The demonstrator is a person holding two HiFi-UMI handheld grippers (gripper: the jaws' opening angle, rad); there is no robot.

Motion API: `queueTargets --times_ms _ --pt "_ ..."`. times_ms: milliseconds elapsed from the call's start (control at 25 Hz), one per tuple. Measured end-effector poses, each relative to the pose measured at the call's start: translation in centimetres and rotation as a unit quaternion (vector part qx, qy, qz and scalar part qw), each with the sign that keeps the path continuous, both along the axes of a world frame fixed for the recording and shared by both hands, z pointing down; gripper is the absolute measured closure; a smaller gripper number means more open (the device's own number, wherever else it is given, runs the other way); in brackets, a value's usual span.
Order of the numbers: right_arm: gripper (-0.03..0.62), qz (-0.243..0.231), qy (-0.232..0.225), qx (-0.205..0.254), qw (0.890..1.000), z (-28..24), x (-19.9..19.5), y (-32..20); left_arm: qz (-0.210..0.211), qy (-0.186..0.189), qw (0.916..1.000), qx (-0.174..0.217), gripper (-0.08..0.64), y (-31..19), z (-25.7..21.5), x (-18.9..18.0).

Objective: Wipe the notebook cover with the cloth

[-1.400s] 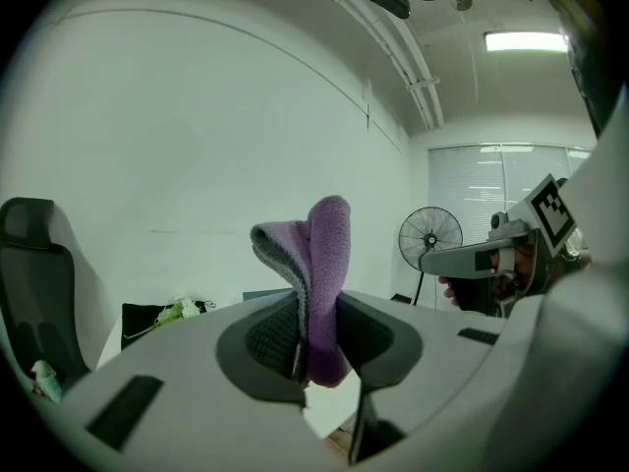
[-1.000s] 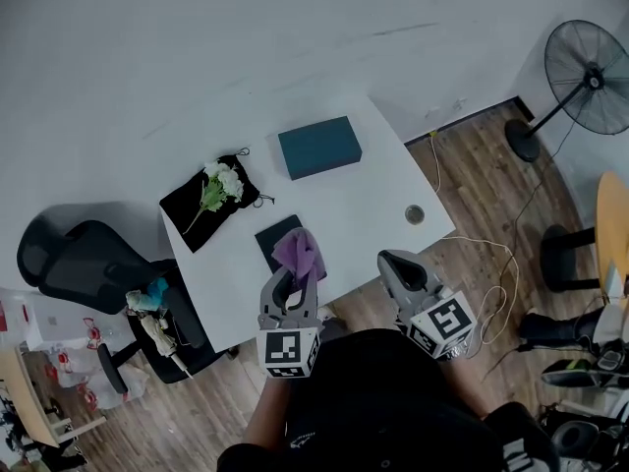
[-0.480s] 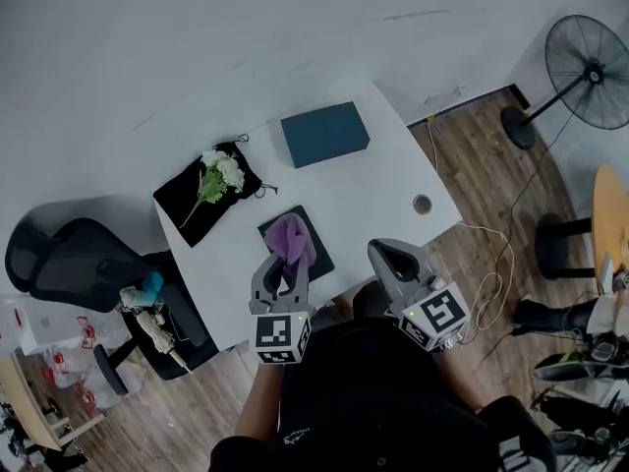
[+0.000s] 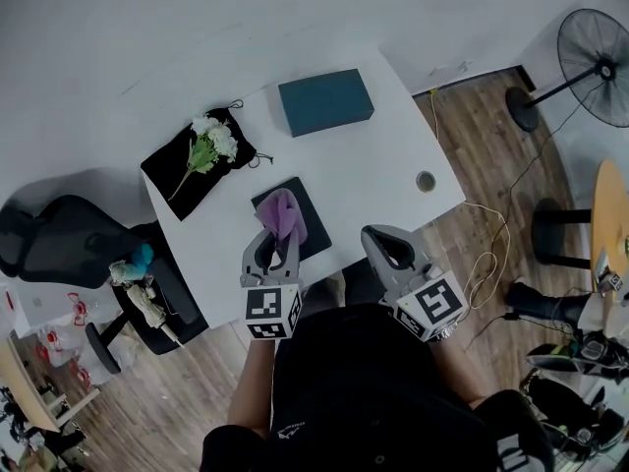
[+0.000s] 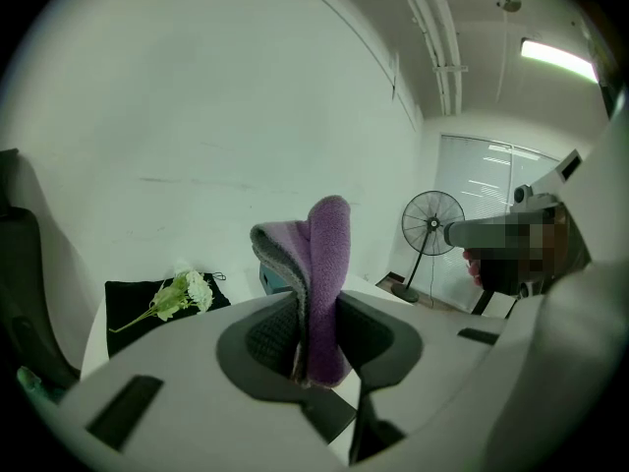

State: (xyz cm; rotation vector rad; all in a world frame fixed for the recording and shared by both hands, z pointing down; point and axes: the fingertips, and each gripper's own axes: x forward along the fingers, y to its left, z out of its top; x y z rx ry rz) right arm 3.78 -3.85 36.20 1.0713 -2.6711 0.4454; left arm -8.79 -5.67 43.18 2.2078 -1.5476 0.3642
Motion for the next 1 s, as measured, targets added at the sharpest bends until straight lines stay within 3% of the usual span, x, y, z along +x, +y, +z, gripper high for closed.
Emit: queueTargets --times_ms 800,1000 --pt "0.588 -0.052 0.025 -0.032 0.998 2.8 -1.1 -5.9 -0.029 0.014 0.9946 -0.099 0.470 -5.2 7.8 0.3" --pt "0.588 -0.067 0.034 -0.040 0.996 3.6 -1.7 -6.6 -0.042 0.036 0.9898 -0.132 0.469 -6.3 10.4 0.5"
